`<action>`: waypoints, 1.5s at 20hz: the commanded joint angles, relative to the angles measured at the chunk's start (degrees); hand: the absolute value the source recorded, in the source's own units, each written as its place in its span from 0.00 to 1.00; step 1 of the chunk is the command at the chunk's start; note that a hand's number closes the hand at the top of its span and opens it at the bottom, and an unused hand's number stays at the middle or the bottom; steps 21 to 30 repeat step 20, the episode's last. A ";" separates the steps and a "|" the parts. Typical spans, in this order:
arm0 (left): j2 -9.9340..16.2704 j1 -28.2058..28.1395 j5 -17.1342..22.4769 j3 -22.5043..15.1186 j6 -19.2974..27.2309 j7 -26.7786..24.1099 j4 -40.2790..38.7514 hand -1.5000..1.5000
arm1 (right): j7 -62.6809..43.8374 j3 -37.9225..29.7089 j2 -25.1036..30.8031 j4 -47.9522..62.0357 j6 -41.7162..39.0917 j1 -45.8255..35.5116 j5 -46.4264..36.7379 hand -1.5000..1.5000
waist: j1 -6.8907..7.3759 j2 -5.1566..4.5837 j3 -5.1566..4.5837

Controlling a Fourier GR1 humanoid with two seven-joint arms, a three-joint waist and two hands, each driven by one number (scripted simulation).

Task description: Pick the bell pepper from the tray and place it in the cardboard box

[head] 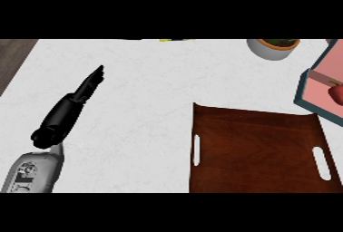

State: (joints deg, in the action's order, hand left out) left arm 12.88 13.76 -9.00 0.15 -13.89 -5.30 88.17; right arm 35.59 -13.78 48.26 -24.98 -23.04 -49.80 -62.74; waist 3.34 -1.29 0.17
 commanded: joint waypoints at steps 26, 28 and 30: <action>0.21 1.07 1.18 1.33 -0.61 1.43 0.55 0.50 | -5.47 -33.63 7.57 21.72 -12.78 -6.88 35.36 0.00 | 0.34 -0.81 0.41; 0.21 1.07 1.18 1.33 -0.61 1.43 0.55 0.50 | -5.47 -33.63 7.57 21.72 -12.78 -6.88 35.36 0.00 | 0.34 -0.81 0.41; 0.21 1.07 1.18 1.33 -0.61 1.43 0.55 0.50 | -5.47 -33.63 7.57 21.72 -12.78 -6.88 35.36 0.00 | 0.34 -0.81 0.41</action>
